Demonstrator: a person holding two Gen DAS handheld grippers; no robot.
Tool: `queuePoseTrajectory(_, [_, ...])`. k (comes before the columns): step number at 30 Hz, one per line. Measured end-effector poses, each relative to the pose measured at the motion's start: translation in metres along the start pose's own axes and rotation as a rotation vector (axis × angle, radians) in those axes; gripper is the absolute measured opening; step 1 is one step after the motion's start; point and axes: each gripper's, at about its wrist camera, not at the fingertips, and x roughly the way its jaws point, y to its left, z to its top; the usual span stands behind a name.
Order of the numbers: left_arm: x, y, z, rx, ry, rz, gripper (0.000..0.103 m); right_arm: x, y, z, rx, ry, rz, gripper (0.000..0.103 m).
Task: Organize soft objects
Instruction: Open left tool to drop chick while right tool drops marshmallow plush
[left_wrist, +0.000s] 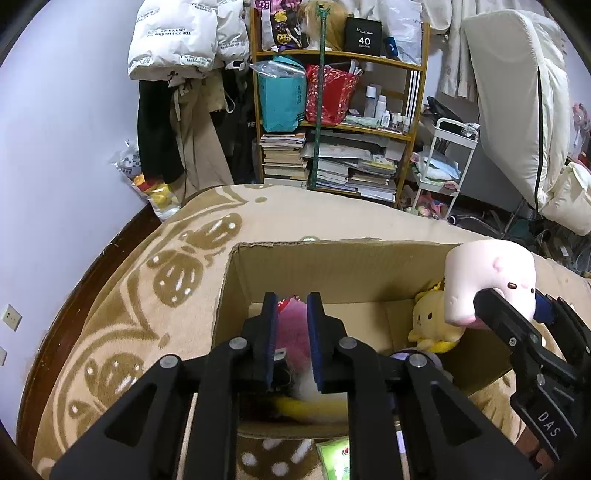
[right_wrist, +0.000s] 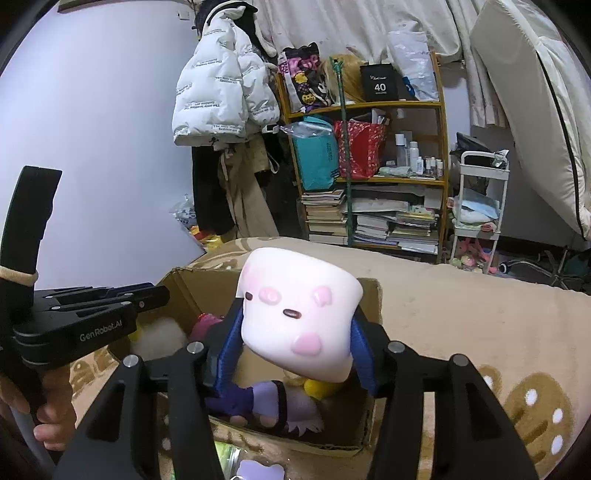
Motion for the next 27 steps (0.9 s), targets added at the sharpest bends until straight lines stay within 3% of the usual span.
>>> queuePoseTrajectory(6, [-0.002,0.01,-0.003,-0.028,0.031,0.009,0.024,0.004,0.0,-0.003,0.002,0.039,0.009,0.063])
queuePoseTrajectory(8, [-0.006,0.014,-0.004,-0.042,0.029,0.008,0.027,0.002,0.0,-0.004,0.007,0.035,0.01,0.075])
queuePoseTrajectory(9, [-0.008,0.016,-0.004,-0.047,0.026,0.009,0.032,0.0,0.0,-0.003,0.01,0.03,0.012,0.081])
queuePoseTrajectory(12, [-0.016,0.019,-0.006,-0.052,0.012,0.016,0.052,-0.006,-0.001,-0.001,0.018,0.015,0.012,0.088])
queuePoseTrajectory(17, [-0.031,0.021,-0.009,-0.034,-0.003,0.014,0.076,-0.016,-0.006,-0.001,0.056,0.02,0.005,0.095])
queuePoseTrajectory(19, [-0.039,0.023,-0.01,-0.038,-0.015,0.019,0.088,-0.02,-0.007,-0.002,0.062,0.024,-0.005,0.103])
queuePoseTrajectory(27, [-0.06,0.027,-0.019,-0.034,-0.014,0.07,0.096,-0.039,-0.002,-0.003,0.052,0.021,-0.026,0.103])
